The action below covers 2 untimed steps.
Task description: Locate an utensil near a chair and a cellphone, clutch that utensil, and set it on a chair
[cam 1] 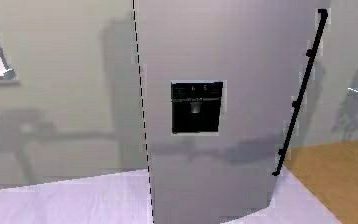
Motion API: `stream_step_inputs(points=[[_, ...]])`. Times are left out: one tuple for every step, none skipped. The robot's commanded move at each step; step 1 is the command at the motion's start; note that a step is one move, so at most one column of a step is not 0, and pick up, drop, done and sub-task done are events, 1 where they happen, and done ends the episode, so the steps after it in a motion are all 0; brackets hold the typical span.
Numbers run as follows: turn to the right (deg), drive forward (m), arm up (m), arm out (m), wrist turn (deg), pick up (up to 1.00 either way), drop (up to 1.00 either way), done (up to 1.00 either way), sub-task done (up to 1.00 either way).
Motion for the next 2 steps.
stream_step_inputs(points=[[45.0, 0.0, 0.0, 0.0, 0.0, 0.0, 0.0, 0.0, 0.0], [9.0, 0.0, 0.0, 0.0, 0.0, 0.0, 0.0, 0.0, 0.0]])
